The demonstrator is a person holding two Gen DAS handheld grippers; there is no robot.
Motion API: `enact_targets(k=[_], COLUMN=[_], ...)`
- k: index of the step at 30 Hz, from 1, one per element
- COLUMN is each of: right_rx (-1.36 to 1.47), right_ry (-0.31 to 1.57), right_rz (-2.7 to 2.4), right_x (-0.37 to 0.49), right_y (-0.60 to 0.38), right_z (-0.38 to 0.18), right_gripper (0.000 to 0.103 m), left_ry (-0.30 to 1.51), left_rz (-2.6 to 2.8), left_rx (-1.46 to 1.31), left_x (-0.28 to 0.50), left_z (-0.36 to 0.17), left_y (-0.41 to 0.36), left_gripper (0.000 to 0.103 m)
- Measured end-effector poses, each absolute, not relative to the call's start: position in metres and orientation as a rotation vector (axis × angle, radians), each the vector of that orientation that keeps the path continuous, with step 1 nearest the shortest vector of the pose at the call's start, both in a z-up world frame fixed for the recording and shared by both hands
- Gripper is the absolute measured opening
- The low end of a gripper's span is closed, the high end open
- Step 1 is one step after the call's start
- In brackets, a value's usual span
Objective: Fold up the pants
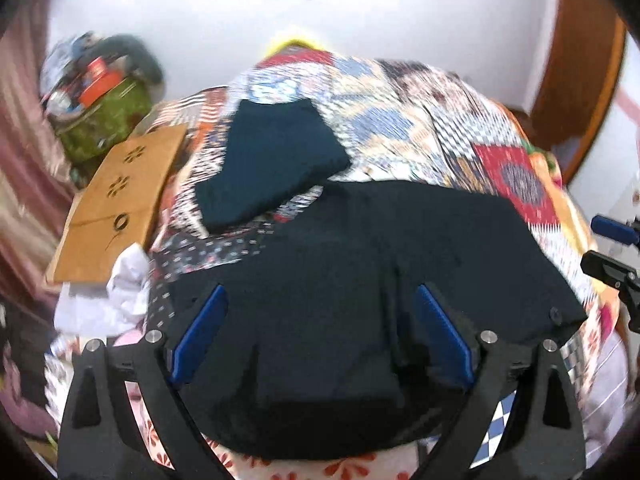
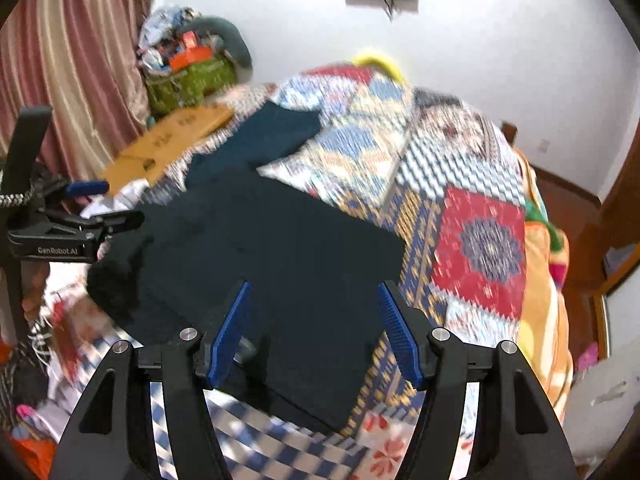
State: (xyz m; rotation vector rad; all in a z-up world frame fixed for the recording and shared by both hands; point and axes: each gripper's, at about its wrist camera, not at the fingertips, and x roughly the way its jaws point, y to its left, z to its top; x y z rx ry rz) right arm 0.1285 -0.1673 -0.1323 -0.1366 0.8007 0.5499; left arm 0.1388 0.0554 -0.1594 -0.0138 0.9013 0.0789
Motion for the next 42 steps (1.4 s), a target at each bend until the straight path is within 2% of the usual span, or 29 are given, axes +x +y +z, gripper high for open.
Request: enact_targets(k=[2,5,7,13,20,22,27,39,40,41,42], right_rx=[-0.125,-0.126,-0.136,-0.165,-0.209,-0.193,-0.175,-0.166,-0.165,-0.164,-0.165], right_ry=[0.763,0.707,0.686,0.780,0.967,0.967,0.971,0.957,0.956,0.955,0.954], right_rz=[0.584,0.619,0.630,0.703,0.741,0.752,0.770,0.777,0.777,0.778,0.777], right_x=[0.127,0.125,0.124,0.133,0.137,0.134,0.132,0.133,0.133,0.133,0.132], right_y=[-0.155,-0.135,-0.124,-0.082,-0.063,-0.067,-0.072,-0.069,-0.069,-0.069,-0.069], right_z=[-0.120,-0.113,-0.113,-0.144,-0.191,-0.195,-0.195,-0.197,-0.197,-0.197,-0.197], right_gripper=[0.066,0.071,0.075,0.076,0.076,0.076,0.076,0.077,0.077,0.078,0.078], left_ry=[0.875,0.849,0.897,1.051,1.175,1.201,1.204,1.174,1.169,1.169,1.170], left_rz=[0.144,0.244,0.267,0.250,0.124,0.102,0.084,0.114,0.126,0.155,0.182], left_rx=[-0.052,-0.103,-0.174,-0.465,-0.655,-0.716,-0.903,-1.085,-1.084,-1.065,-1.045], left_x=[0.129,0.112,0.105,0.084,0.064,0.061,0.060,0.083,0.084,0.086,0.086], left_z=[-0.155,-0.156,-0.168,-0.216,-0.255,-0.267,-0.289,-0.314,-0.315,-0.314,-0.314], left_y=[0.073,0.106,0.132,0.192,0.195,0.195,0.201,0.224,0.225,0.227,0.228], left_gripper=[0.101,0.102,0.102,0.102,0.102,0.102,0.102,0.102,0.098,0.085,0.076])
